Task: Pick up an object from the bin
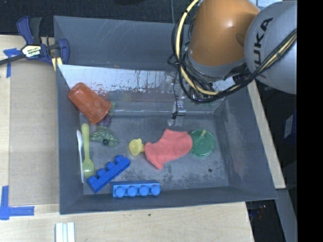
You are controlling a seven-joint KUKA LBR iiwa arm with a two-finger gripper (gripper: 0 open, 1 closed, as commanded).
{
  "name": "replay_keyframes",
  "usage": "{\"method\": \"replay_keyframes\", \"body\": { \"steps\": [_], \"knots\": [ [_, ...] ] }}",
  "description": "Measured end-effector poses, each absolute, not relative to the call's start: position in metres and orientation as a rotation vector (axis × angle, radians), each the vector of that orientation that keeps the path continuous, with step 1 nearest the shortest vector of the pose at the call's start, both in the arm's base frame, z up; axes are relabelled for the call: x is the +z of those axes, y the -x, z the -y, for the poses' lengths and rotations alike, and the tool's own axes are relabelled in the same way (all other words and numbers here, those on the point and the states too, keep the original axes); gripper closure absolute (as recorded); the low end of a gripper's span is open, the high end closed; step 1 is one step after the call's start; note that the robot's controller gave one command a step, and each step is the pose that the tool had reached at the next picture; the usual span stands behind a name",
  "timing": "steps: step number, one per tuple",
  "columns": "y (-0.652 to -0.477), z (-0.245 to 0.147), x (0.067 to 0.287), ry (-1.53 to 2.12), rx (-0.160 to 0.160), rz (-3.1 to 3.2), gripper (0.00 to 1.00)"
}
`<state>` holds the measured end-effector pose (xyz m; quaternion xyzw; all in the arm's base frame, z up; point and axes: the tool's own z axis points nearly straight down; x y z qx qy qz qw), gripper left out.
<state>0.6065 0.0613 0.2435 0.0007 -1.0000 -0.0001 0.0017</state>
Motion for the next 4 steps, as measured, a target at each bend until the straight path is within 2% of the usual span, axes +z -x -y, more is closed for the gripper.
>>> {"method": "replay_keyframes", "body": {
  "steps": [1, 2, 3, 4],
  "knots": [
    [-0.608, -0.061, 0.248, 0.000, -0.001, 3.146, 0.00],
    [-0.592, -0.036, 0.160, -0.117, 0.000, 3.148, 0.00],
    [-0.558, -0.005, 0.162, -0.237, 0.001, 3.150, 0.00],
    [-0.560, -0.009, 0.155, -0.267, 0.000, 3.145, 0.00]
  ]
}}
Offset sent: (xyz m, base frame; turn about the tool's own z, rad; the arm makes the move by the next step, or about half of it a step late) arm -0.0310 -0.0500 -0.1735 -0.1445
